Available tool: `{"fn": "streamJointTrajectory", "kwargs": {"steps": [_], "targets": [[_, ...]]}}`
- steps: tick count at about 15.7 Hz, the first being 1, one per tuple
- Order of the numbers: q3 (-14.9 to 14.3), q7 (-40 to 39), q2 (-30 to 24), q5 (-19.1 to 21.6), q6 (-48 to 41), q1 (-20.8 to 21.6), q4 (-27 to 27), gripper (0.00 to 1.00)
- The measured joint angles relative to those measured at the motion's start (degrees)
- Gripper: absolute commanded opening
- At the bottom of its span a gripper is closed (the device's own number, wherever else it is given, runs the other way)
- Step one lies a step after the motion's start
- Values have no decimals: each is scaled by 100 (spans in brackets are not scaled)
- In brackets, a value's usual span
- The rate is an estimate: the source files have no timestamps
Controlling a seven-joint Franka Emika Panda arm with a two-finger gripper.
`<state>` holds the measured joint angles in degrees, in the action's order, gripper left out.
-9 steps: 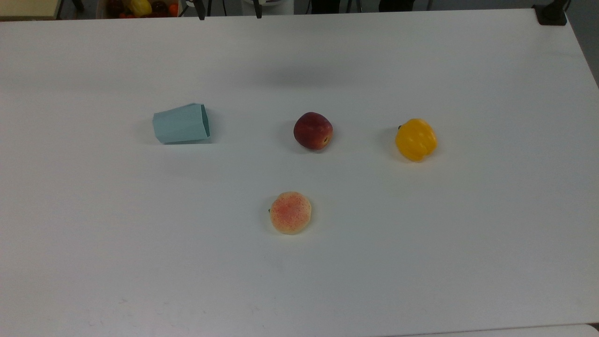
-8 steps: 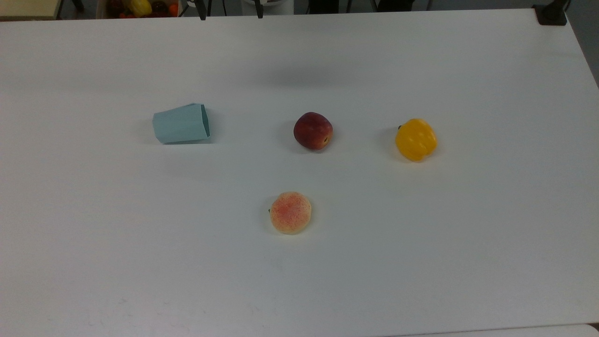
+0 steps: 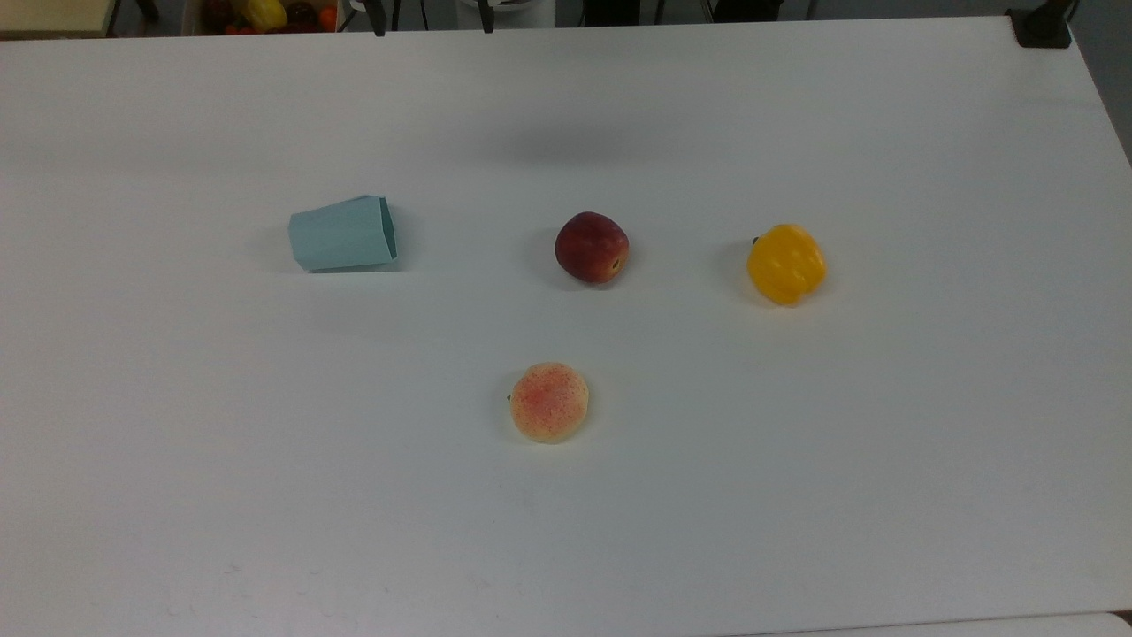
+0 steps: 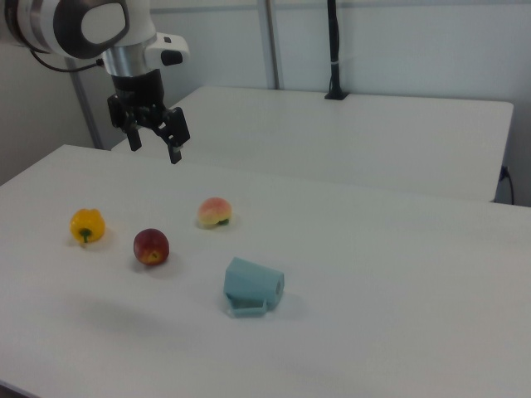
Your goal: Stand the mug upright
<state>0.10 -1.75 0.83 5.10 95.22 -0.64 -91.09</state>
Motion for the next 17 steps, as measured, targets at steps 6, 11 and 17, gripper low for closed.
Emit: {"fn": "streamJointTrajectory", "kwargs": {"steps": [6, 11, 17], "targets": [[-29, 0, 1, 0, 0, -39, 1, 100], [-5, 4, -28, -195, 0, -30, 102, 100], [126, -24, 5, -1314, 131, 10, 88, 100]]}}
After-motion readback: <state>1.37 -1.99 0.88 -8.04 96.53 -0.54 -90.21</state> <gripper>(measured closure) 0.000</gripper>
